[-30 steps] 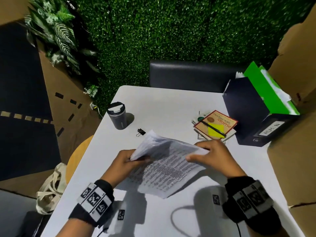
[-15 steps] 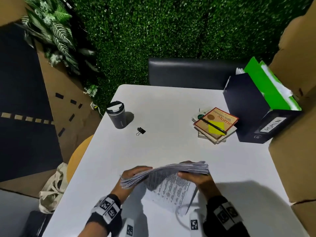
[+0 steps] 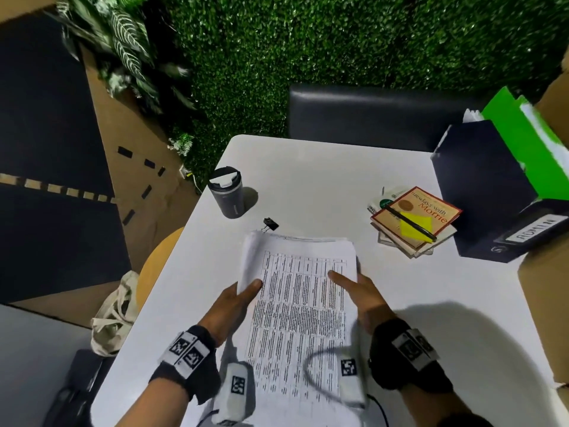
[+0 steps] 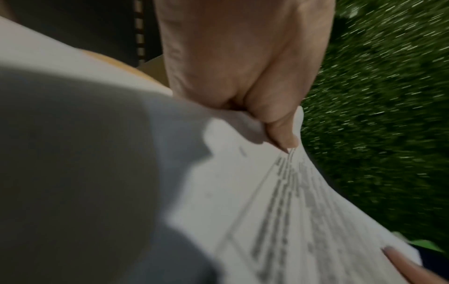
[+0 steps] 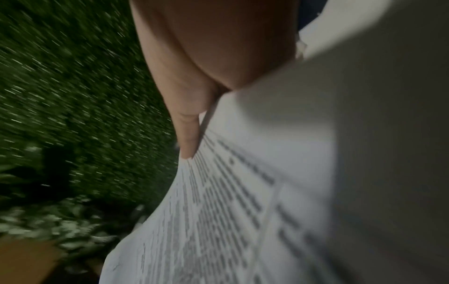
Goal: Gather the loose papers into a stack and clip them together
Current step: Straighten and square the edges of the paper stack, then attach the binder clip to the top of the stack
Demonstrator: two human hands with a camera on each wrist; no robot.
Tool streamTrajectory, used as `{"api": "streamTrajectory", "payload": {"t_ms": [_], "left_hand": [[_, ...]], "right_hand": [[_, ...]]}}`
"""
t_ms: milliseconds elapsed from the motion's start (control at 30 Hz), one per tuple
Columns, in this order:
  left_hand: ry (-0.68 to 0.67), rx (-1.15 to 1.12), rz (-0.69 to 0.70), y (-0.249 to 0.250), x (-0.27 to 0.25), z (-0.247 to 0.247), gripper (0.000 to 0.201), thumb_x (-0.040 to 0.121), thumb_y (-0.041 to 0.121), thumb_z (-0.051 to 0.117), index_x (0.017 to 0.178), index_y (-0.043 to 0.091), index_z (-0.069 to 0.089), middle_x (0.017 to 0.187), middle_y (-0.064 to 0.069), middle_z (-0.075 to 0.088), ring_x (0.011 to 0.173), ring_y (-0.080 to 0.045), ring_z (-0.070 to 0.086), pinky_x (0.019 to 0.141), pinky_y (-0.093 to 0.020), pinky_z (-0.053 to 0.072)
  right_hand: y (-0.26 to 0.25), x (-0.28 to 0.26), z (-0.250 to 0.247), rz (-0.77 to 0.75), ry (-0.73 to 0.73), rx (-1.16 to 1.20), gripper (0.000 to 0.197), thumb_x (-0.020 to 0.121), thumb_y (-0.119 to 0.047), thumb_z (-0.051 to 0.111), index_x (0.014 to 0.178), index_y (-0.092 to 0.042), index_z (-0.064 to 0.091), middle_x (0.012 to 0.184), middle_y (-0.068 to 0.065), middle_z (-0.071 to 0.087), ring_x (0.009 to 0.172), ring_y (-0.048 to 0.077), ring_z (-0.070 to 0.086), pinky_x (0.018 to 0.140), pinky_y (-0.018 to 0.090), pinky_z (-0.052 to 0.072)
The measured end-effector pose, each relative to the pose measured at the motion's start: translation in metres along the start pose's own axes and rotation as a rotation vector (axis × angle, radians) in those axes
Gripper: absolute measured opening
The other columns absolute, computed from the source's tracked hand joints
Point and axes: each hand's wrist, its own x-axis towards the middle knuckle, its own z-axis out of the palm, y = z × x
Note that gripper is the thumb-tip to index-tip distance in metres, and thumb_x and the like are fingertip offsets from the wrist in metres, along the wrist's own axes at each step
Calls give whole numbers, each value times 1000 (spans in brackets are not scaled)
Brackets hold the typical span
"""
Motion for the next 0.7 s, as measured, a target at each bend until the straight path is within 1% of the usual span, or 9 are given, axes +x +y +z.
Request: {"api": "streamTrajectory", "payload": {"t_ms": [33, 100, 167, 233, 367, 433, 500, 600, 700], "left_hand": [[6, -12, -63, -3, 1, -2, 50, 90, 48, 52, 106, 1, 58, 67, -26, 64, 60, -51, 54, 68, -46, 55], [30, -10, -156, -14, 9, -4, 53, 84, 57, 50, 79, 4, 51, 30, -4, 41, 26, -15, 38, 38, -21, 35], [63, 29, -179, -32, 24, -7, 53, 91, 54, 42, 70, 5, 47, 28, 9, 33, 25, -3, 27, 40, -22, 23], [76, 59, -199, -48, 34, -8, 50, 96, 49, 39, 65, 11, 45, 31, 9, 33, 29, -5, 27, 42, -23, 23], [113, -11, -183, -78, 52, -14, 26, 97, 36, 49, 82, 16, 54, 38, 10, 45, 44, -9, 37, 49, -26, 30], [132, -3, -147, -82, 62, -20, 11, 93, 25, 57, 95, 15, 55, 57, 7, 62, 55, -13, 47, 61, -30, 38], [149, 51, -98, -82, 78, -29, 31, 84, 23, 66, 110, 22, 49, 84, -1, 65, 67, -14, 54, 68, -35, 46], [24, 55, -2, -71, 110, -43, 64, 75, 25, 69, 129, 39, 38, 90, 2, 59, 66, -22, 53, 66, -38, 49], [-107, 305, 112, -64, 152, -52, 65, 83, 18, 67, 140, 31, 39, 132, -1, 50, 108, -34, 54, 98, -42, 43]], "right_hand": [[15, 9, -1, 4, 4, -25, 88, 68, -37, 79, 139, -5, 38, 144, 4, 42, 130, 19, 43, 110, 31, 30], [37, 18, 0, 64, 22, -92, 61, 76, -33, 68, 129, -8, 51, 131, 10, 57, 118, 20, 55, 107, 36, 38], [55, 21, 2, 103, 65, -231, 9, 88, -21, 58, 89, -12, 60, 77, -1, 69, 72, 6, 61, 69, 15, 48], [74, 27, 4, 96, 111, -380, 26, 92, -17, 54, 67, -14, 47, 55, -2, 47, 52, 11, 42, 43, 11, 28], [84, 37, 12, 142, 105, -500, 23, 93, -23, 53, 73, -11, 59, 62, 3, 42, 61, 14, 37, 51, 25, 27], [85, 40, 11, 187, 114, -518, 28, 92, -28, 53, 67, -16, 57, 58, -1, 46, 58, 15, 41, 58, 25, 31], [84, 46, 7, 201, 103, -596, 31, 90, -35, 55, 63, -20, 56, 57, -2, 51, 62, 18, 49, 62, 28, 36], [77, 55, 2, 261, 54, -792, 46, 89, -47, 51, 65, -9, 60, 59, 5, 55, 64, 23, 56, 63, 34, 43], [70, 65, 6, 363, 25, -964, 60, 89, -57, 41, 85, -3, 65, 74, 14, 66, 71, 29, 65, 67, 37, 52]]}}
